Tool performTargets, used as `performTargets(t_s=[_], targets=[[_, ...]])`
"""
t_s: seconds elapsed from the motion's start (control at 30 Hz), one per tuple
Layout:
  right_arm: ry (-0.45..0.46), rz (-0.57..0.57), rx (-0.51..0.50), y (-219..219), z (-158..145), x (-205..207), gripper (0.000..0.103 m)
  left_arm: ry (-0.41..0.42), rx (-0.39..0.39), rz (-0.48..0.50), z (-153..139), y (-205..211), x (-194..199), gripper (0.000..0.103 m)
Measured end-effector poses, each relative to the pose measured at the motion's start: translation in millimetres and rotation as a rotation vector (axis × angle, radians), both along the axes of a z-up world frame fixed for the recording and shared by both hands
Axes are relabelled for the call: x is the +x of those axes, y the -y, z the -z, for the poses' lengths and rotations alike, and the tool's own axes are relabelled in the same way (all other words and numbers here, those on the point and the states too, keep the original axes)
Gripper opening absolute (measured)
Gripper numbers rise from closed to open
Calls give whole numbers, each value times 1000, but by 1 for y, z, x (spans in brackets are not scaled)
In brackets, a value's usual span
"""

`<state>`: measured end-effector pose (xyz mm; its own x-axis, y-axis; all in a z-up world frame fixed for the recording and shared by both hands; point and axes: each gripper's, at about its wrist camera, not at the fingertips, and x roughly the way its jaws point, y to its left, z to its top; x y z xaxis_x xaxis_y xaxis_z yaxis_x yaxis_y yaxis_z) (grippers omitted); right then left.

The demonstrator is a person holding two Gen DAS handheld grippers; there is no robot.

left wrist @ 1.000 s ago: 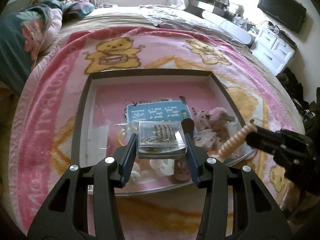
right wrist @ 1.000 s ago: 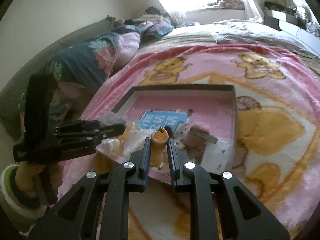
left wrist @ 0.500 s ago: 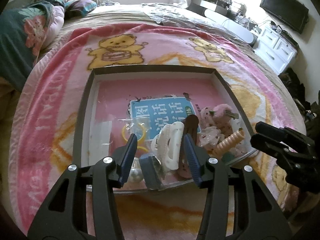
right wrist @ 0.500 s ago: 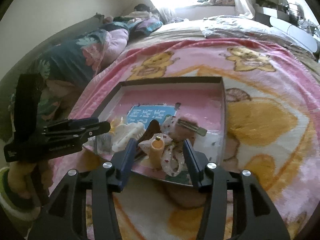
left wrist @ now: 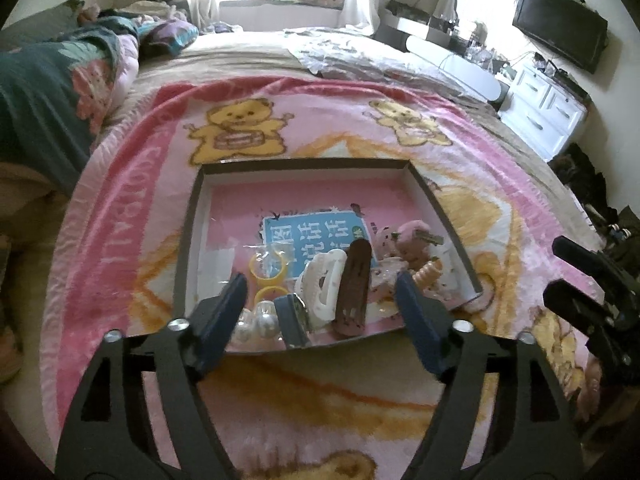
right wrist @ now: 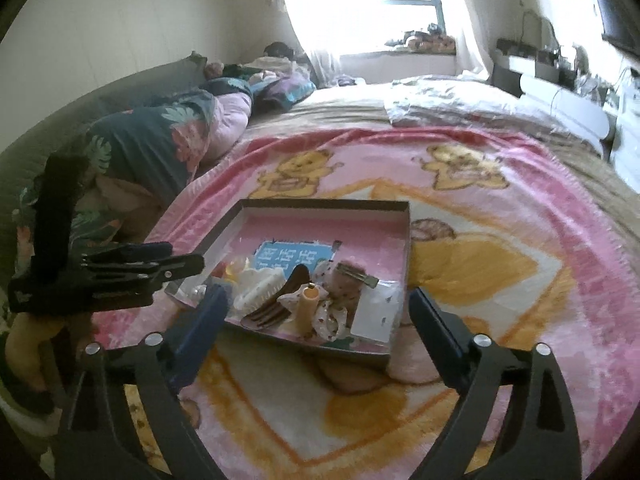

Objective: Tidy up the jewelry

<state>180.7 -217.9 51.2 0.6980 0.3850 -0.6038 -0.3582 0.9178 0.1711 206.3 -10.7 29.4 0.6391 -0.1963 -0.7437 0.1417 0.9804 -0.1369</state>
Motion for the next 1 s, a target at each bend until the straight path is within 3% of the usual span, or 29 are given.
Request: performTargets(t_s=[0.17, 0.5, 1.0], targets=[[44, 12, -23, 5, -12, -22, 99, 37, -1, -19, -18, -1, -25, 94], [92, 27, -40, 7, -18, -67, 99, 59, 3, -39, -23, -4, -79, 94], [34, 54, -35, 1, 10, -110, 99, 61, 12, -97, 3, -15, -137, 94]])
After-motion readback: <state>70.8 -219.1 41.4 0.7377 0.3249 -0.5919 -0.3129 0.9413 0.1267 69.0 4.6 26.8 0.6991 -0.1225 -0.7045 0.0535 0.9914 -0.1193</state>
